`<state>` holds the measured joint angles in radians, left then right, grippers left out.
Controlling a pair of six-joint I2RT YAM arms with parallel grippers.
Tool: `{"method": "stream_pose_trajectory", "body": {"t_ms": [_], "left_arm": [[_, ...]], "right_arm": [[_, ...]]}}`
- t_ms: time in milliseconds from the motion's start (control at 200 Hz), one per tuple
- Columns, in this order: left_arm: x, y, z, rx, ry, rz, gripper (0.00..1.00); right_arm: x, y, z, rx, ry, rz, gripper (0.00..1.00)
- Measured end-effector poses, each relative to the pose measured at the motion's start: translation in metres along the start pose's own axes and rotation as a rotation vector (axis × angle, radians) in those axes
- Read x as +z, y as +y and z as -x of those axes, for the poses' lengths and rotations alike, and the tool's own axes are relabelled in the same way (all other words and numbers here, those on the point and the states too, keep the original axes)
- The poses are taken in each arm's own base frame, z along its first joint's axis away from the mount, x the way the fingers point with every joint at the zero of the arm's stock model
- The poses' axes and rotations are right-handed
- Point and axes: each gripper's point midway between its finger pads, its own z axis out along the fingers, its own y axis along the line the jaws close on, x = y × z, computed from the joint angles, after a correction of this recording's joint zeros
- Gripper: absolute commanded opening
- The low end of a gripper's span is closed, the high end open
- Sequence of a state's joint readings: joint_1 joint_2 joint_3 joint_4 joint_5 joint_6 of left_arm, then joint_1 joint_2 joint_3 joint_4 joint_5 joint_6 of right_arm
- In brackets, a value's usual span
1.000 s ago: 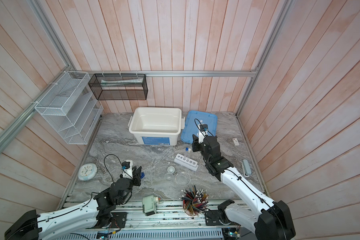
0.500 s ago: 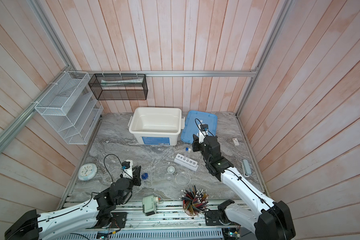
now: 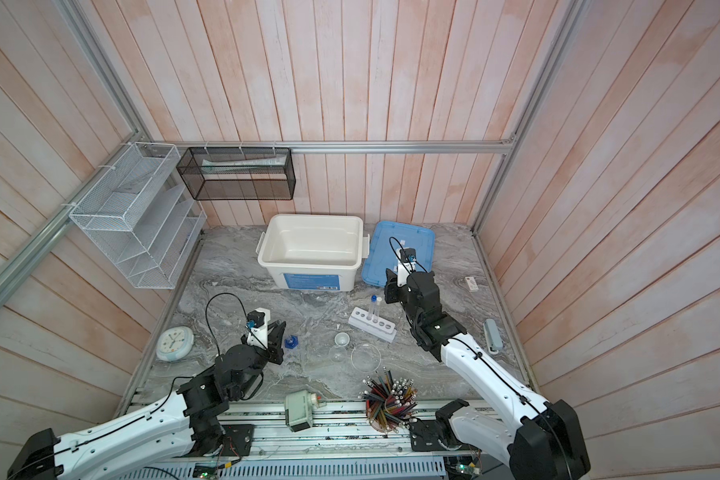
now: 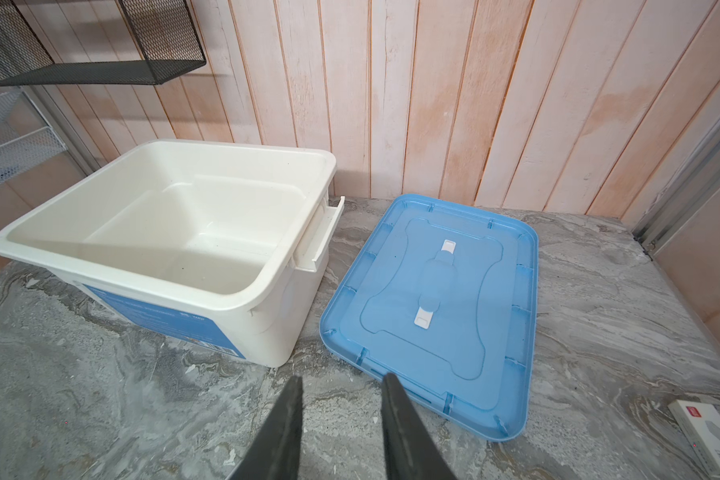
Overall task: Organize the chemistry lab equipment
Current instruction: 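Close the left gripper on the cylinder and lift it, then carry the cylinder with the left gripper over the white bin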
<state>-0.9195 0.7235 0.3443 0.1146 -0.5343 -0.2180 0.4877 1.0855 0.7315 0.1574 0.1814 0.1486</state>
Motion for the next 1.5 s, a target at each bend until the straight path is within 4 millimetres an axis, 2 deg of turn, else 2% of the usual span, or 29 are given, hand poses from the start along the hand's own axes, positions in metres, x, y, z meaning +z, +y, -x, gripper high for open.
{"method": "stream_pose_trajectory", "body": {"t_ms": [75, 255, 400, 515, 585, 650, 790, 990, 1095, 1230, 1500], "left_arm": [[0.001, 0.003, 0.024, 0.016, -0.018, 0.001, 0.18], [0.012, 0.017, 0.099, 0.085, -0.076, 0.016, 0.18], [0.033, 0.026, 0.162, 0.159, -0.089, 0.008, 0.18], [0.051, 0.025, 0.210, 0.227, -0.107, -0.010, 0.18], [0.063, 0.023, 0.233, 0.257, -0.119, -0.031, 0.18], [0.076, 0.023, 0.244, 0.273, -0.126, -0.052, 0.18], [0.110, 0.027, 0.243, 0.281, -0.116, -0.097, 0.19], [0.180, 0.034, 0.204, 0.267, -0.035, -0.162, 0.19], [0.208, 0.043, 0.187, 0.258, -0.001, -0.178, 0.19], [0.231, 0.054, 0.179, 0.254, 0.008, -0.184, 0.19], [0.261, 0.085, 0.167, 0.248, -0.035, -0.150, 0.19]], "right_arm": [[0.000, 0.000, 0.000, 0.000, 0.000, 0.000, 0.33], [-0.004, -0.003, -0.005, 0.001, 0.001, -0.003, 0.33], [-0.010, -0.006, -0.001, 0.007, -0.018, -0.008, 0.33], [-0.018, -0.009, 0.001, 0.020, -0.044, -0.007, 0.33], [-0.021, -0.010, 0.003, 0.028, -0.063, -0.002, 0.33], [-0.022, -0.009, 0.005, 0.035, -0.075, 0.006, 0.33], [-0.017, -0.005, 0.005, 0.053, -0.079, 0.032, 0.32], [-0.012, 0.002, 0.006, 0.077, -0.092, 0.070, 0.32], [-0.010, 0.005, 0.006, 0.085, -0.095, 0.083, 0.32], [-0.005, 0.007, 0.003, 0.093, -0.085, 0.097, 0.32], [0.008, 0.012, -0.016, 0.103, -0.023, 0.113, 0.32]]}}
